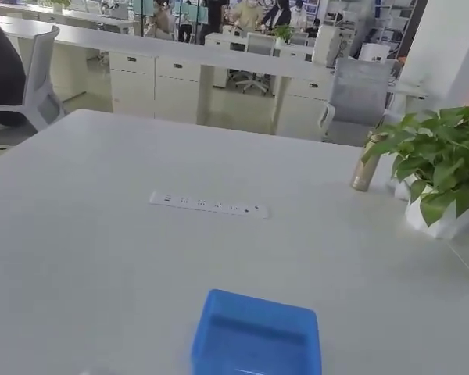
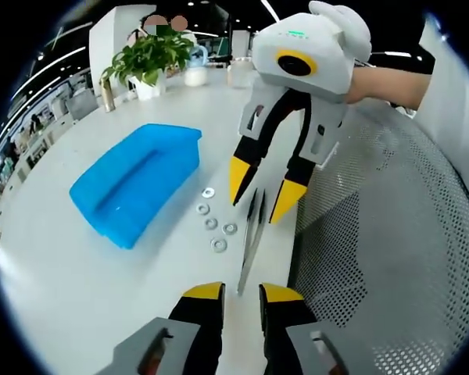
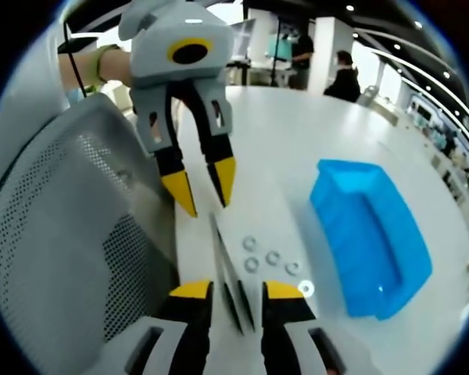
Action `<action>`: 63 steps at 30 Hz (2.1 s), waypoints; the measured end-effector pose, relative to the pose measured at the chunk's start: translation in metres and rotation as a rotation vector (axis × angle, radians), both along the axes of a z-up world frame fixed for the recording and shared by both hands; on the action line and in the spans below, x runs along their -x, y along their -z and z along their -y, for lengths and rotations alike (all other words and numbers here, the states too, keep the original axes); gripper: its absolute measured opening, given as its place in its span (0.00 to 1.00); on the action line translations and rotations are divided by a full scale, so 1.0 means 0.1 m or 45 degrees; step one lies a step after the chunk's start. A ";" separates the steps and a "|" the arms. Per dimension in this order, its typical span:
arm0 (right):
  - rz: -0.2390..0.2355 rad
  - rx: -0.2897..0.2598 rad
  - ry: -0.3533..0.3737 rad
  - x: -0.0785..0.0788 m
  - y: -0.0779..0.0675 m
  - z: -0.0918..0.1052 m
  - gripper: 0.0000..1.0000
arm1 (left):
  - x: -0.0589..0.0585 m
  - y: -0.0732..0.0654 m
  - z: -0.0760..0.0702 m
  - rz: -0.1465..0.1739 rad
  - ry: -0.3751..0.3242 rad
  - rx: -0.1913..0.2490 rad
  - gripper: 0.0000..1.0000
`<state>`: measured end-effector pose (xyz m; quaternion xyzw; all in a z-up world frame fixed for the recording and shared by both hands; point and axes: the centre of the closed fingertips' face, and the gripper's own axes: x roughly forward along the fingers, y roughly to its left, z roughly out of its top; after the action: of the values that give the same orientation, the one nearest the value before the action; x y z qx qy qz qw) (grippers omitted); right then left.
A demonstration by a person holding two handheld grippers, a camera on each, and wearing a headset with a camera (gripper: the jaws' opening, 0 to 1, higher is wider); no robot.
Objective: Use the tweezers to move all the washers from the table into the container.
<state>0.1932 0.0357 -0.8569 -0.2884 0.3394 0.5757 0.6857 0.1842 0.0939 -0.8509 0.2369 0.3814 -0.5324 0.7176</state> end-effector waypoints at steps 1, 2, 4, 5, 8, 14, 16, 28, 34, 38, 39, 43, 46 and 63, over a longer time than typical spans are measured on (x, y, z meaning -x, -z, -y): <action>0.000 0.001 -0.007 0.00 0.00 -0.01 0.20 | 0.00 0.01 0.01 0.006 0.006 -0.011 0.14; -0.002 0.005 -0.013 0.01 0.00 -0.01 0.20 | 0.00 0.03 0.00 0.015 0.029 -0.037 0.13; 0.005 0.020 -0.028 0.00 0.01 0.01 0.20 | -0.01 0.04 0.01 0.030 0.039 -0.057 0.11; 0.004 0.025 -0.032 -0.01 0.01 0.01 0.19 | -0.01 0.05 0.01 0.034 0.045 -0.061 0.10; 0.000 0.018 -0.023 -0.01 0.01 0.02 0.20 | -0.01 0.06 0.03 0.044 0.066 -0.073 0.05; -0.008 0.029 -0.025 0.00 0.05 0.05 0.19 | 0.00 0.11 0.02 0.058 0.109 -0.112 0.00; -0.007 0.031 -0.028 0.01 0.05 0.05 0.19 | 0.00 0.11 0.03 0.065 0.131 -0.117 0.00; 0.027 0.030 -0.032 0.02 0.04 0.09 0.18 | 0.00 -0.32 0.06 0.234 0.212 -0.076 0.00; 0.034 0.026 -0.039 0.05 0.04 0.10 0.16 | 0.06 -0.51 0.10 0.278 0.231 -0.046 0.00; 0.040 -0.003 -0.035 0.05 0.00 0.07 0.16 | 0.09 -0.59 0.14 0.288 0.220 -0.021 0.00; 0.046 -0.013 -0.037 0.04 -0.01 0.05 0.15 | 0.10 -0.62 0.15 0.290 0.222 -0.015 0.00; 0.067 -0.038 -0.065 0.05 -0.05 -0.02 0.13 | 0.11 -0.72 0.19 0.297 0.223 0.010 0.00; 0.079 -0.051 -0.087 0.07 -0.10 -0.06 0.09 | 0.10 -0.76 0.23 0.307 0.227 0.033 0.00; 0.090 -0.137 -0.073 -0.01 -0.16 -0.23 0.07 | 0.05 -0.96 0.25 0.341 0.291 0.032 0.00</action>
<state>0.1941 0.0592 -0.8406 -0.2810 0.2752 0.6020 0.6949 0.1791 0.0686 -0.7552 0.3385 0.2463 -0.5789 0.6997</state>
